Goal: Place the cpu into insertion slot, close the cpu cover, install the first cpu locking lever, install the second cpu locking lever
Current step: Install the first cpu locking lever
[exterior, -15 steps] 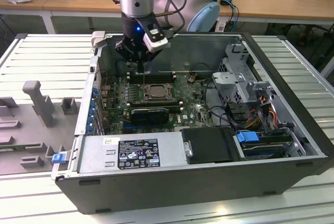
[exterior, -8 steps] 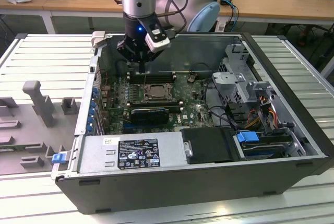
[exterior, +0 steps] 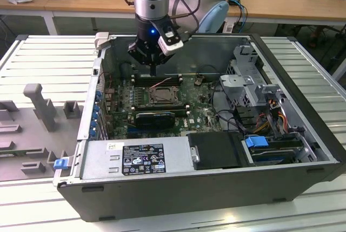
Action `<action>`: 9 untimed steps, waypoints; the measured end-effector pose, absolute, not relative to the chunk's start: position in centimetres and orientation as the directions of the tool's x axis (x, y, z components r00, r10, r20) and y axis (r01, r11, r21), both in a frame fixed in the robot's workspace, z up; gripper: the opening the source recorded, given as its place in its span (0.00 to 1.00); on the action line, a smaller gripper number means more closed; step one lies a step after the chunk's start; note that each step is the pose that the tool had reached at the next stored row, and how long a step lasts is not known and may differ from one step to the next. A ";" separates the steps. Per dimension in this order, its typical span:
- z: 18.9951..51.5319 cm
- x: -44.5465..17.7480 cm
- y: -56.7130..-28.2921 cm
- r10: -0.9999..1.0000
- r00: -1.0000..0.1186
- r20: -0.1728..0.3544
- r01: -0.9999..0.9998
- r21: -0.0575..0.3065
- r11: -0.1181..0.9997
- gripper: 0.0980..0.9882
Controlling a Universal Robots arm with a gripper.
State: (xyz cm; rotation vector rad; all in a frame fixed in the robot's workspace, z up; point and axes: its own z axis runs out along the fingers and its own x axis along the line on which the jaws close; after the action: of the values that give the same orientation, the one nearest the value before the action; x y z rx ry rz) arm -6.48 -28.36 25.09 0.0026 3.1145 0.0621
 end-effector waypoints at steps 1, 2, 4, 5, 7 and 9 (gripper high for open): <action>24.8 -6.5 -28.4 0.002 -1.000 -0.026 0.001 0.044 0.999 0.01; 24.4 -6.5 -28.4 0.002 -1.000 -0.026 0.001 0.044 0.999 0.01; 24.1 -6.5 -28.4 -0.002 -1.000 -0.026 -0.003 0.044 0.999 0.01; 23.9 -6.5 -28.4 -0.010 -1.000 -0.026 -0.011 0.044 0.999 0.01; 23.7 -6.4 -28.4 -0.018 -0.999 -0.027 -0.019 0.044 0.999 0.01; 23.5 -6.1 -28.4 -0.021 -0.999 -0.027 -0.022 0.044 0.999 0.01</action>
State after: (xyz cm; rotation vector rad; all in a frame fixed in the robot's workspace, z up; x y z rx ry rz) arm -6.11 -28.36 23.49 -0.0340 3.1145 0.0695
